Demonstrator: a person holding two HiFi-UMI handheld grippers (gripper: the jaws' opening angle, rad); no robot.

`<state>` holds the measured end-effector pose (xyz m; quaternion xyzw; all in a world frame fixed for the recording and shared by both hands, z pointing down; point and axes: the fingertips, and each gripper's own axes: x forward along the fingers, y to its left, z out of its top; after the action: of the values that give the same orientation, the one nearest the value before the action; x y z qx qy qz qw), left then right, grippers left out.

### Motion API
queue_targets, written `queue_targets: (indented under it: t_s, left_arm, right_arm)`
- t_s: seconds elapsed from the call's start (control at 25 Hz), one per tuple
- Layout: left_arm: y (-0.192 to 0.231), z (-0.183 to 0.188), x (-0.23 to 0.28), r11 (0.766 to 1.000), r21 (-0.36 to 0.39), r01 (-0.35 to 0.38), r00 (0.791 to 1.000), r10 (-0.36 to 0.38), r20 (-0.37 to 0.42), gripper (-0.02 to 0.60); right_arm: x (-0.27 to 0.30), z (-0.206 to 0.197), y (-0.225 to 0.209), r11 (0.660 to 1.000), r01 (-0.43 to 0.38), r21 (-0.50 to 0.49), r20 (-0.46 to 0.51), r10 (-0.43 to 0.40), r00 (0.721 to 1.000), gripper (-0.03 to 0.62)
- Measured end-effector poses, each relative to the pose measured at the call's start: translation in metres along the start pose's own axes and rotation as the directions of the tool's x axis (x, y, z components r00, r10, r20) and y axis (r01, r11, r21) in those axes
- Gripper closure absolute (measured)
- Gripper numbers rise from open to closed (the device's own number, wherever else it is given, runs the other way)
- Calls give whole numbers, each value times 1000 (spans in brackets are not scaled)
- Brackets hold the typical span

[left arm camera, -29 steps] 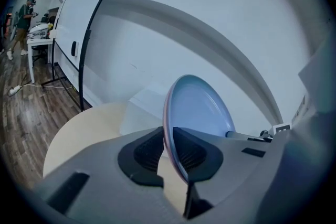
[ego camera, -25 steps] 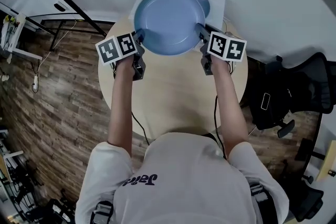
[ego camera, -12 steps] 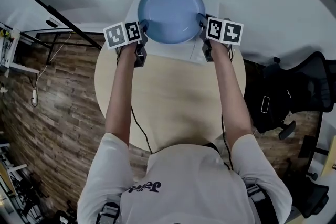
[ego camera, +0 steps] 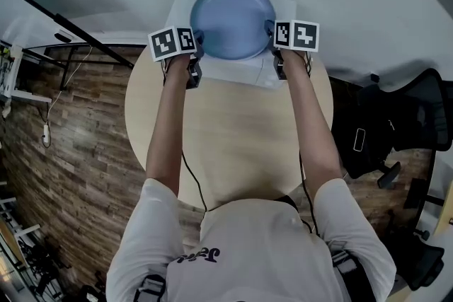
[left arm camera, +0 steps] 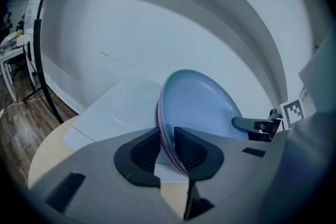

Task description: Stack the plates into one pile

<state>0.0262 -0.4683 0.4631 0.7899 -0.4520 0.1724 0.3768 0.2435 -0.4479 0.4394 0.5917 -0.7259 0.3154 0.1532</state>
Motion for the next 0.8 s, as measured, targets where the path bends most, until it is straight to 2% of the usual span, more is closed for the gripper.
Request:
queue_targets:
  t_s: [0.2,0.36,0.4,0.48,0.52,0.56,0.6,0.68,0.8]
  left_arm:
    - [2,5,5,999,28,-15,1000,14,24,502]
    - [-3,7,7,997,75,11,999,-13,32,475]
    - [-4,7,6,997,76,25,999,-28,38,454]
    - [-5,7,3,996,69,49,997,-53,56,369]
    - [-5,7,0,996,66,54,996,-58,67,353]
    - [-4,6,-3,997,61,55,995,-60,77,349]
    - [-3,6,-7,997,56,56,994,-61,87,343]
    - [-2,4,-14,997,48,61,993,-65,103,333]
    - [-7,-4,-27,996,48,76,989,-82,122,331]
  right_arm:
    - [10,-11,-8,997,51,-52,-39,-53,998,492]
    - [11,-12,-14,991,93,-91,-26,-96,995,482]
    - [11,-12,-13,990,95,-99,-26,-98,995,482]
    - [9,-12,-11,986,102,-129,-23,-106,994,449]
    - [7,-12,-12,983,115,-144,-14,-118,993,440]
    - [4,-11,-13,978,137,-156,0,-138,990,391]
    - [1,-9,-15,973,160,-167,16,-159,987,370]
    - [-7,-5,-16,964,188,-186,45,-183,982,362]
    - [-24,-3,-11,962,187,-197,97,-171,981,362]
